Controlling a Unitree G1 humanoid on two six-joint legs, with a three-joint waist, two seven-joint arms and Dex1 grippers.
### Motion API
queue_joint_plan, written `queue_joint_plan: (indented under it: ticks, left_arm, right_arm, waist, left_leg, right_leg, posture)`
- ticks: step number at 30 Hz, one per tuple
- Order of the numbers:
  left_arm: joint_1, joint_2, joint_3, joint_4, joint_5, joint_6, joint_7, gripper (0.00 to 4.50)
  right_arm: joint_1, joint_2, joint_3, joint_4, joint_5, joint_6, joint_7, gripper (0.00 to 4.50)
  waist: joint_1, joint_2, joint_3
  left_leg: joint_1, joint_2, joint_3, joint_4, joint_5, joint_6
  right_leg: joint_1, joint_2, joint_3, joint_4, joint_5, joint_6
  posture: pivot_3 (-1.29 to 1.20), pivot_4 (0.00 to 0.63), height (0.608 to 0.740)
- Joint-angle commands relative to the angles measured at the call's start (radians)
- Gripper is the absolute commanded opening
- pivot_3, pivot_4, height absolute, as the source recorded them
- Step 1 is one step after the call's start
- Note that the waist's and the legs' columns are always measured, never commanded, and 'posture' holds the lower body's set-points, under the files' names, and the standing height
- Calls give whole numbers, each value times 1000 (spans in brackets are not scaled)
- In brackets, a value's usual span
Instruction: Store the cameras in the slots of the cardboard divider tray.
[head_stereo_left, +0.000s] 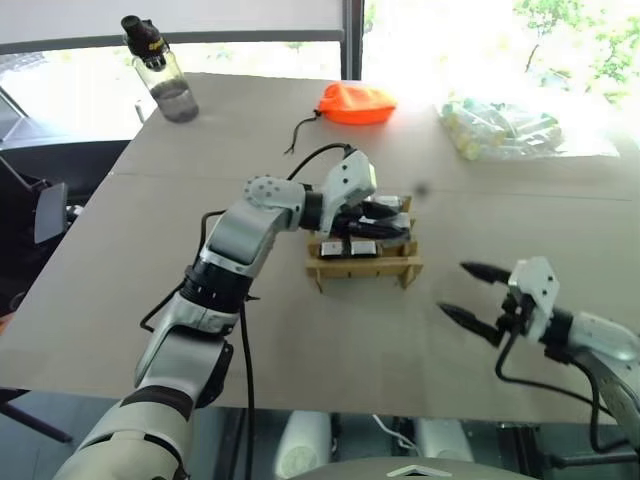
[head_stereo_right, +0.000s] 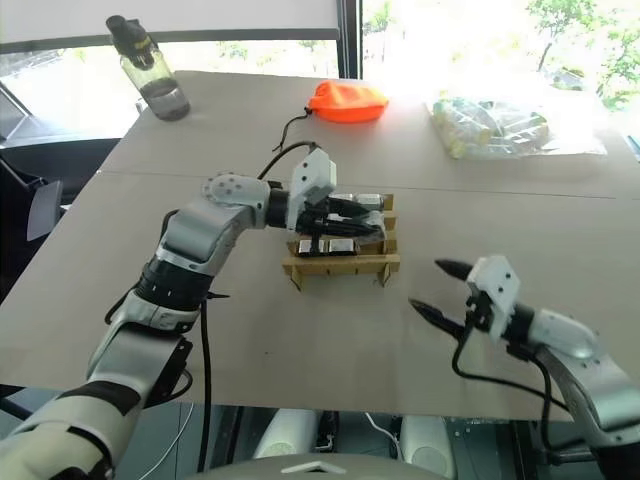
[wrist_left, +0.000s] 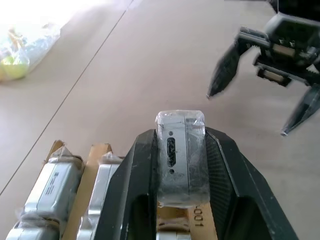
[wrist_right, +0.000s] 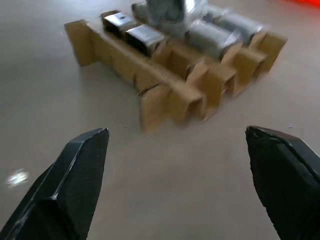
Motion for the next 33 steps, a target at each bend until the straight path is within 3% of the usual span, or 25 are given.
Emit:
queue_joint_plan:
  ticks: [1,9,14,33]
  left_arm:
    - [-16,-2,10,-12,-1,-28,-11,744]
    - [-26,-11,-11,29,25,-65,-42,744]
    - [-26,-8,-31,53,51,-94,-61,744]
    - [-27,-10,-88,127,171,-163,-71,744]
  right_arm:
    - [102,39,-41,-93,89,0,57,4340]
    - [163,227,-75,-90,18,-188,47,4340]
    - [193,289,-63,-82,-26,-257,56,4340]
    - [232,309,-66,-90,-71,-301,71,4340]
  waist:
    - [-3,0,0]
    - [-6,0,0]
    - [-5,0,0]
    - [-6,0,0]
  left_leg:
    - [0,0,0,0,0,0]
    - [1,0,1,0,0,0]
    - [0,0,1,0,0,0]
    - [1,0,2,0,0,0]
  right_leg:
    - [0,0,0,0,0,0]
    - [0,0,2,2,0,0]
    - [-1,0,2,1,0,0]
    - [-1,0,2,2,0,0]
  posture:
    - [0,150,726]
    - [0,150,726]
    - [0,150,726]
    - [0,150,726]
